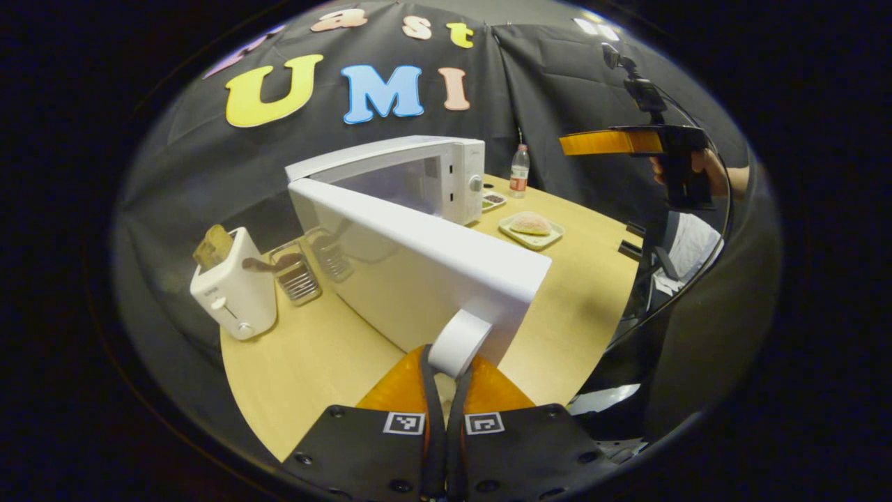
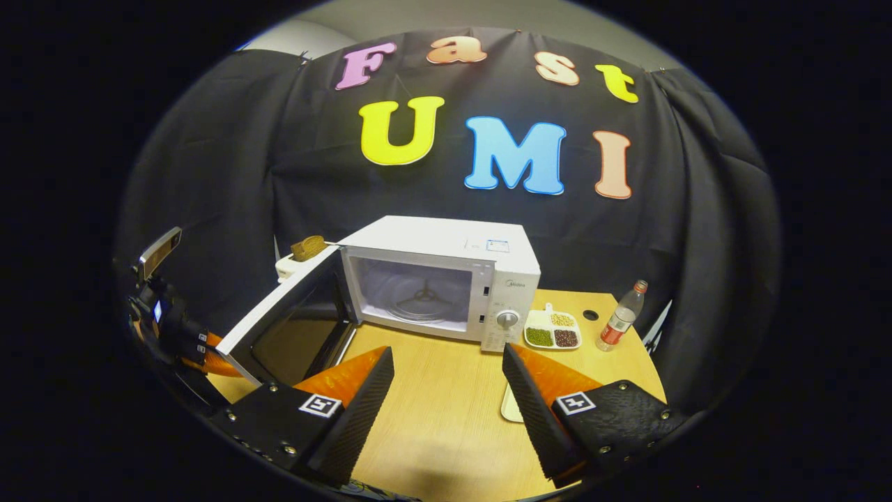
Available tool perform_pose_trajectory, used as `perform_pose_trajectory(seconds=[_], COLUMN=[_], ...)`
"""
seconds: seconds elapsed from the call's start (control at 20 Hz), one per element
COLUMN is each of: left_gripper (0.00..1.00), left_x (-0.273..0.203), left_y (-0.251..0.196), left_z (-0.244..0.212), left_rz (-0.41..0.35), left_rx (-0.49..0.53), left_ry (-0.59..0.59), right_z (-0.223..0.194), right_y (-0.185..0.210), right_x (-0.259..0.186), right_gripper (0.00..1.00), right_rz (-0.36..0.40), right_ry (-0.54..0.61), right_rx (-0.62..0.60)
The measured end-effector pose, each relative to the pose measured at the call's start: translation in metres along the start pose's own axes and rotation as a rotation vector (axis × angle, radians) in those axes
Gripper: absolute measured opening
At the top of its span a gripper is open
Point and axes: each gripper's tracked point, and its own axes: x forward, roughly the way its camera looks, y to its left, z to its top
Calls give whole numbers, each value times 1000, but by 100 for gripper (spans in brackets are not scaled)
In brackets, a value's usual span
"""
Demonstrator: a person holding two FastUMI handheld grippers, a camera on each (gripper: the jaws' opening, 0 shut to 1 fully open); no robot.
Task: Open the microwave oven with the left hand, put the food in, and close the microwave oven.
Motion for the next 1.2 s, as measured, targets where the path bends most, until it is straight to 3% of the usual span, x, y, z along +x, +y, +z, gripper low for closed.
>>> perform_pose_trajectory(seconds=[0.15, 0.35, 0.5, 0.65, 0.8, 1.05, 1.1, 1.2], left_gripper=[8, 24, 30, 31, 26, 29, 23, 30], left_x=[-5, -14, -24, -39, -70, -124, -125, -123], left_y=[4, 15, 21, 20, 15, -3, -7, -18], left_z=[-4, -12, -16, -22, -21, 48, 67, 116], left_rz=[29, 73, 125, 181, 288, 528, 576, 619], left_rx=[21, 35, 25, -7, -73, -223, -234, -245], left_ry=[6, 20, 26, 32, 23, -170, -218, -320], right_z=[-3, -1, -5, -13, -24, -54, -57, -70], right_y=[13, 19, 15, 10, -11, -78, -92, -123], right_x=[0, 1, 7, 16, 31, 66, 72, 85], right_gripper=[96, 96, 96, 96, 96, 96, 96, 96], right_rz=[55, 105, 123, 155, 175, 131, 119, 87], right_ry=[-3, -9, 9, 28, 59, 131, 134, 158], right_rx=[-8, 34, 36, 36, 45, 23, 13, -15])
